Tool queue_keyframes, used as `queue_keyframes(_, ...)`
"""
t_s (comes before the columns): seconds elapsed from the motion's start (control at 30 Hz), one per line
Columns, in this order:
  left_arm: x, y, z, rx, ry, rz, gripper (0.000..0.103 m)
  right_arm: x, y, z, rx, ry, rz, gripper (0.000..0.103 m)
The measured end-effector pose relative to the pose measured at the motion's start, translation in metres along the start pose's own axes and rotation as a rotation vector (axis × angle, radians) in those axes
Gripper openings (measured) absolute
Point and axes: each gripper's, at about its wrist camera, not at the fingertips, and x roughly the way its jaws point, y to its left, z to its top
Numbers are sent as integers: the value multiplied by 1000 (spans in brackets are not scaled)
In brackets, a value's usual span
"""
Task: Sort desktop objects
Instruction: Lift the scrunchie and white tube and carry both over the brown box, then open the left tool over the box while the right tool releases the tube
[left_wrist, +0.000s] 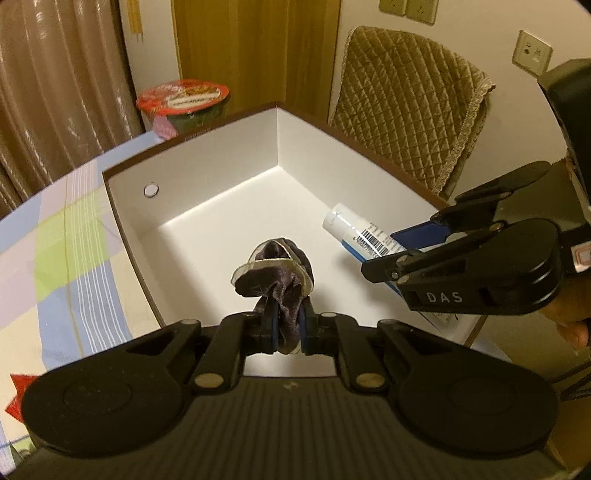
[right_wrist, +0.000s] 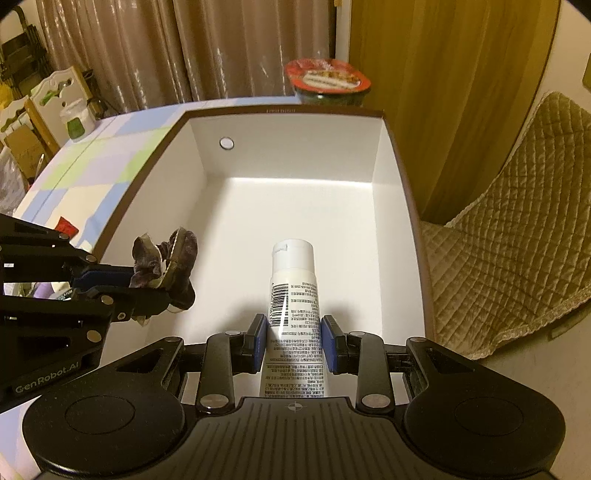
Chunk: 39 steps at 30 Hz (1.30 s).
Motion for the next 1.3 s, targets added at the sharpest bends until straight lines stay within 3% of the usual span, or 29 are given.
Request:
queue_keyframes(0.8,16,-3,-11,-50,43,13,9,20,-2,-6,-15,65,19,30)
queue_keyframes(1.2,13,-3,-10,-59,27,10,28,22,-1,-5,-22,72,18,31)
queue_keyframes(1.3,11,-3,-9,-60,17,6,28,24,0,-4,-26,75,17,31)
